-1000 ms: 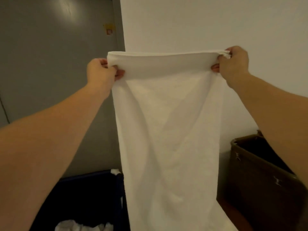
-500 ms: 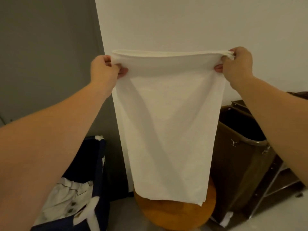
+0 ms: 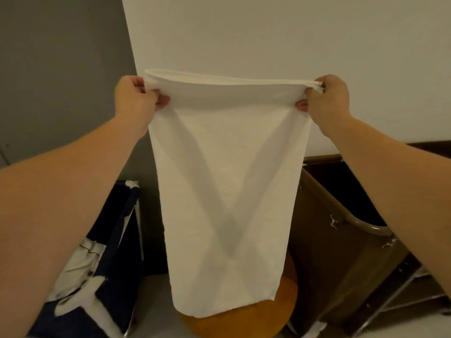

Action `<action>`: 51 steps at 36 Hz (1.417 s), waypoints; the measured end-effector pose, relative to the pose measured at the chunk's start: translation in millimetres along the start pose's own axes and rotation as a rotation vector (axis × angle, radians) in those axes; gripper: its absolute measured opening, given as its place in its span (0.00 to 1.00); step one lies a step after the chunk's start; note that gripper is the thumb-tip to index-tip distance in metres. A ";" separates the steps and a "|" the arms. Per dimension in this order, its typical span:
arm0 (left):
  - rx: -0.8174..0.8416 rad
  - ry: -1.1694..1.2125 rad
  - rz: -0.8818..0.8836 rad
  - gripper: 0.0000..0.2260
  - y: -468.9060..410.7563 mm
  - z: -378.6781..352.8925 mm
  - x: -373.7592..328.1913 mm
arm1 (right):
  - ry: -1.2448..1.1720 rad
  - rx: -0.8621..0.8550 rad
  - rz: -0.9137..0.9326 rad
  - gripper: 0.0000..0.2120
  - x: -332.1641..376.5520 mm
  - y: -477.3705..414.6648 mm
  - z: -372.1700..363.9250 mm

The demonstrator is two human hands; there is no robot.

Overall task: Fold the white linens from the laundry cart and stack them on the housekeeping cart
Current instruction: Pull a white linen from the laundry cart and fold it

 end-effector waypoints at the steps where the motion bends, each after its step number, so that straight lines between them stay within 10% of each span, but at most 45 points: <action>1: 0.003 -0.008 0.007 0.14 -5.5 -3.9 7.6 | 0.003 0.007 -0.006 0.06 -6.2 -6.9 -5.1; 30: 0.120 -0.175 0.482 0.12 -126.8 -56.2 383.1 | 0.381 0.216 -0.432 0.07 -314.4 -103.2 -234.2; 51: 0.296 -0.524 0.612 0.11 37.0 5.8 428.4 | 0.531 0.402 -0.558 0.07 -383.0 53.4 -206.1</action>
Point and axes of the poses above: each hand's wrist, its own y-axis away from the middle knuckle, its own z-axis out of the back of the hand, x = y × z, the point moved 5 cm from there along -y, towards the middle knuckle, and after that the axes turned 4 degrees about y, right-handed, at the moved point
